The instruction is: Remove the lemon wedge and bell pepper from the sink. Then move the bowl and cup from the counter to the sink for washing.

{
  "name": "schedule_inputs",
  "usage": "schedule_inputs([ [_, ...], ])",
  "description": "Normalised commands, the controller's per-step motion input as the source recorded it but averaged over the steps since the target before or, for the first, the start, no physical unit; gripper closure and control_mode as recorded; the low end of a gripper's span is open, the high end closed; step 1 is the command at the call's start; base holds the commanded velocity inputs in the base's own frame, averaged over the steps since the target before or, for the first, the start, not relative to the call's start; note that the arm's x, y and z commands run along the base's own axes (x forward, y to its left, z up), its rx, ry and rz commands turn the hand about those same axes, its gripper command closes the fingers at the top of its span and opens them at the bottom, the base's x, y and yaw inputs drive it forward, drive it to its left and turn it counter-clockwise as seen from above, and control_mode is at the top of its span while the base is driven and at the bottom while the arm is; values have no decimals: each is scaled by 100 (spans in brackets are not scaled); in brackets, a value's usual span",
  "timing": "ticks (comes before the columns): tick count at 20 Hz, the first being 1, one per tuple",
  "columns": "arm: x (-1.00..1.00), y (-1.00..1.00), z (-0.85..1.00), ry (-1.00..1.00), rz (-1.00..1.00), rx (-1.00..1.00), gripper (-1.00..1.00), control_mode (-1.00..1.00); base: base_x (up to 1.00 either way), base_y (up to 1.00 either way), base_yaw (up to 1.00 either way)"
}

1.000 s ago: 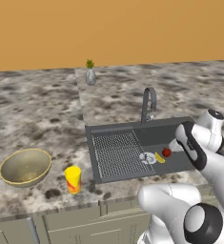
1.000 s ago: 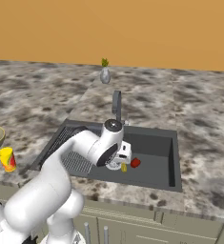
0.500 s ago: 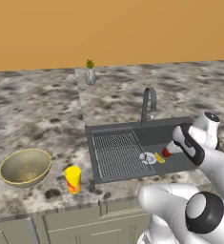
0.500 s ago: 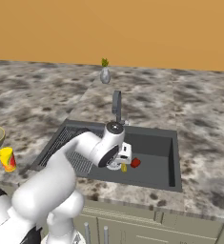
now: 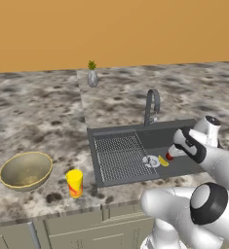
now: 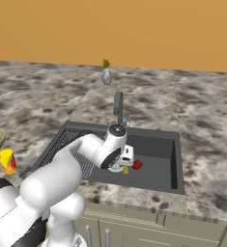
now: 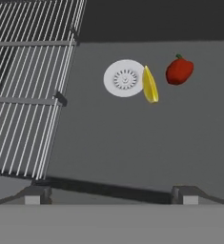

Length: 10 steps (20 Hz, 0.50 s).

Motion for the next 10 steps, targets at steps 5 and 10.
schedule_inputs([
  [5, 16, 0, -11, 0, 5, 0, -100, -100, 0, 0, 0],
  [10, 13, 0, -11, 1, 6, 0, -100, -100, 0, 0, 0],
])
